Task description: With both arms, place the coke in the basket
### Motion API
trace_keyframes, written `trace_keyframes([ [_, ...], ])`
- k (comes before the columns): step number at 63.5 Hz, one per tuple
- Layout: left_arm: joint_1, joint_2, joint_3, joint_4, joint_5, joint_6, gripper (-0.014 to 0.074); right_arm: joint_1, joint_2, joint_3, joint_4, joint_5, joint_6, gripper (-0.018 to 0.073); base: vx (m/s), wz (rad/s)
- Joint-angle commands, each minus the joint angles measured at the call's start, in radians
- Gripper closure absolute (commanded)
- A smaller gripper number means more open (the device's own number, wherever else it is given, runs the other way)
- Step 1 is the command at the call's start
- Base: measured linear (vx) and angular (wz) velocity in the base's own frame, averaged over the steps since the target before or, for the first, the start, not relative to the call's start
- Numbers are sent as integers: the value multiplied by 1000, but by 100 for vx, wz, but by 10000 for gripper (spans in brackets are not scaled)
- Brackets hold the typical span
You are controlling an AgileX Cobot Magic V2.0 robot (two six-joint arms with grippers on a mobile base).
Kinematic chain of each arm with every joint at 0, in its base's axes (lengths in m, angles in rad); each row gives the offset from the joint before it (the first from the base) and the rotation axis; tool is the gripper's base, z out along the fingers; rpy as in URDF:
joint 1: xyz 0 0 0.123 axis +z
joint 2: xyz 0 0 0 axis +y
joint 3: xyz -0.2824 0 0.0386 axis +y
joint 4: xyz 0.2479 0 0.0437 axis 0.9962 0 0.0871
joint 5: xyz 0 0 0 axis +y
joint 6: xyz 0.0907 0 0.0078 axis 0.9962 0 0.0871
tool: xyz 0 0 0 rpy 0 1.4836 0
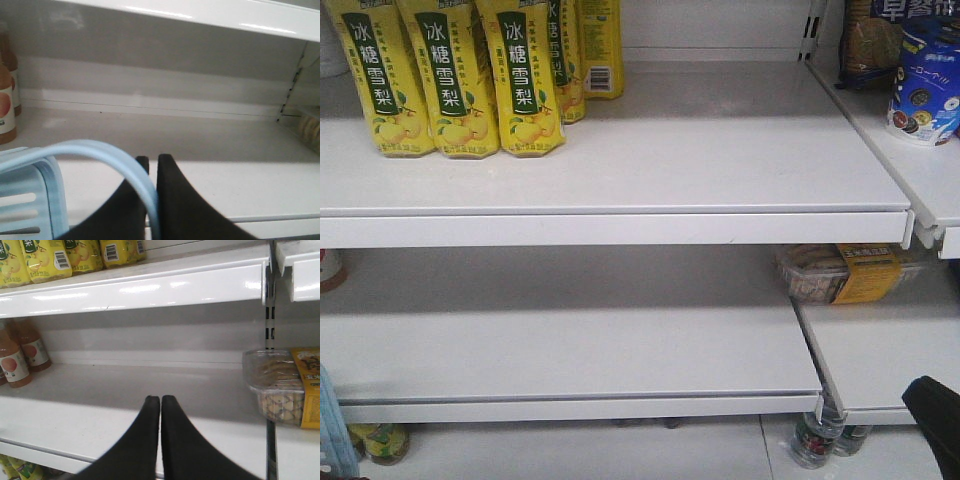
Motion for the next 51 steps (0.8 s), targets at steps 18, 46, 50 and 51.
trace_keyframes([
  [18,72,-23,-29,-44,-155,171,603,2,6,-29,-42,20,-4,564,0,0],
  [46,97,-23,-29,-78,-209,218,603,2,6,-29,-42,20,-4,564,0,0],
  [50,110,-23,-29,-80,-222,218,603,2,6,-29,-42,20,-4,564,0,0],
  [51,112,-23,-29,-80,-227,218,603,2,6,-29,-42,20,-4,564,0,0],
])
